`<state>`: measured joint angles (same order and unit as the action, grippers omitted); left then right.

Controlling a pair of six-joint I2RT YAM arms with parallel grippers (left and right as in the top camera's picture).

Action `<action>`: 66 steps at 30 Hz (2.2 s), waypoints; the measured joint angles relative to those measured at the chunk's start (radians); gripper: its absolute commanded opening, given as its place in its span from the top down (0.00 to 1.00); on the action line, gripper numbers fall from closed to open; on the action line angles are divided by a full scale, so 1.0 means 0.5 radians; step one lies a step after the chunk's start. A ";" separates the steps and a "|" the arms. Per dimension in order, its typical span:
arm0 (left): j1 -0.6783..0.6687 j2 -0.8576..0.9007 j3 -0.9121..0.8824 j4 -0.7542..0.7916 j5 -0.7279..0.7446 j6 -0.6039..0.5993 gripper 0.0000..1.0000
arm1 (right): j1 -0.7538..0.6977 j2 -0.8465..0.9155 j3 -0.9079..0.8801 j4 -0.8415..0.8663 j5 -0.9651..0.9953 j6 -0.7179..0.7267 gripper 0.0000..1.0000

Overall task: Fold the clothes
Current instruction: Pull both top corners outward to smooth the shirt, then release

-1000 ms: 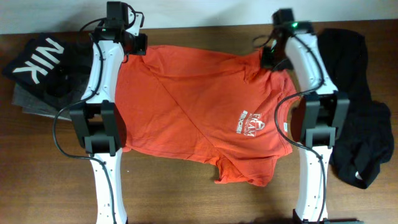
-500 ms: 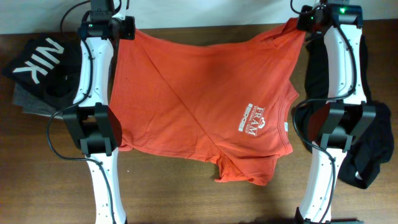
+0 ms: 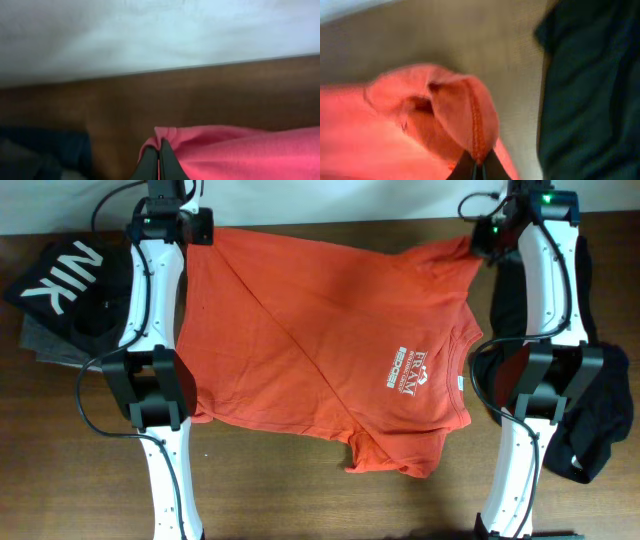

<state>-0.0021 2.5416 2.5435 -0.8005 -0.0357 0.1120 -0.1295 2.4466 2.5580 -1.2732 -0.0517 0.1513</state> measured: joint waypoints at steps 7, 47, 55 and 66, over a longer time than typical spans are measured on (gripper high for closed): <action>0.015 -0.008 0.000 -0.290 -0.059 0.006 0.99 | -0.012 -0.103 0.000 -0.447 -0.158 -0.111 0.96; 0.054 -0.217 -0.180 -1.053 -0.080 0.105 0.99 | -0.009 -0.254 -0.953 -0.626 -0.105 -0.345 0.96; 0.054 -0.085 -0.225 -1.037 -0.079 0.130 0.38 | -0.015 -0.254 -1.028 -0.592 -0.069 -0.340 0.79; 0.054 -0.066 0.248 -1.322 -0.005 0.130 0.08 | -0.030 -0.272 -0.537 -0.835 -0.091 -0.328 0.60</action>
<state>0.0250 2.5088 2.6675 -1.4616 -0.0380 0.1768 -0.1444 2.3108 2.2894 -1.6905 -0.0971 -0.0128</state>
